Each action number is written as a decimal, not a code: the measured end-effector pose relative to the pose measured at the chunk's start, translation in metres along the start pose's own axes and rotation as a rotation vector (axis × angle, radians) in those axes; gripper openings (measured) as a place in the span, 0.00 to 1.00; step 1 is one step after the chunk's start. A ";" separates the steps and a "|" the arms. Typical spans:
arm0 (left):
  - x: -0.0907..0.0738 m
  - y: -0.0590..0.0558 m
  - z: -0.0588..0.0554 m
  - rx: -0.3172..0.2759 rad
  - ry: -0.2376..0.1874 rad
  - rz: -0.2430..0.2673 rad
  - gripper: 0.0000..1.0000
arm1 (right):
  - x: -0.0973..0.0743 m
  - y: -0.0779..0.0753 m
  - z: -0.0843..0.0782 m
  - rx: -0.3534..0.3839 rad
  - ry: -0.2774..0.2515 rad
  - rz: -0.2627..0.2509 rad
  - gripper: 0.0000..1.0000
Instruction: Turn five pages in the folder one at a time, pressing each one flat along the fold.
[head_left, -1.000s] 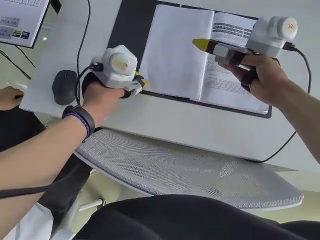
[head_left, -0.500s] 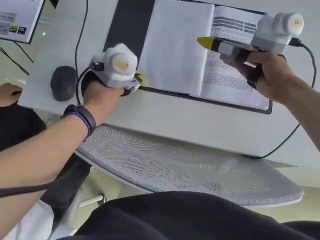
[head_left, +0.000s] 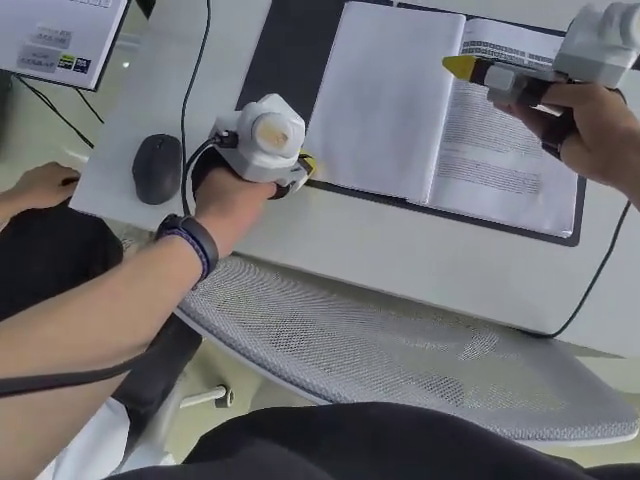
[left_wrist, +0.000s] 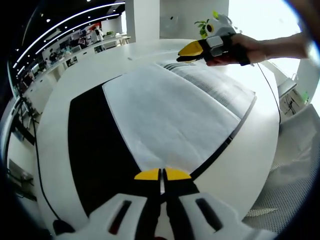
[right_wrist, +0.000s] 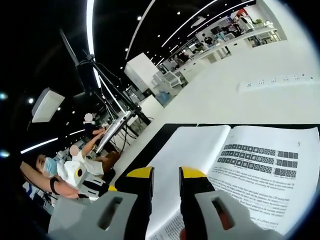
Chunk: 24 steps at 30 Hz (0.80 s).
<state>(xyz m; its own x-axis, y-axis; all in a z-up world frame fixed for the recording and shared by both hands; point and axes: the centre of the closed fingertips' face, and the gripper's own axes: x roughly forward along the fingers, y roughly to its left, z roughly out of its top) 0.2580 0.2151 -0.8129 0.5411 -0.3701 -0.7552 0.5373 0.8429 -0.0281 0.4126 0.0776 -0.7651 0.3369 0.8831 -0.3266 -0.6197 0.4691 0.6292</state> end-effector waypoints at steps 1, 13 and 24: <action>0.000 0.000 0.000 -0.001 0.000 0.001 0.00 | 0.002 -0.002 -0.004 0.008 0.005 0.000 0.18; 0.002 0.003 0.000 -0.004 0.007 -0.001 0.00 | 0.011 -0.006 -0.029 0.048 0.035 0.026 0.07; 0.001 0.003 -0.001 -0.001 0.005 0.001 0.00 | 0.012 -0.010 -0.028 0.048 0.025 0.018 0.00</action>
<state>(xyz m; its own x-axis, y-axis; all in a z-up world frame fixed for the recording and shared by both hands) 0.2600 0.2173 -0.8146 0.5384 -0.3674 -0.7584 0.5359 0.8438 -0.0284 0.4025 0.0839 -0.7951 0.3077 0.8916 -0.3323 -0.5907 0.4528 0.6678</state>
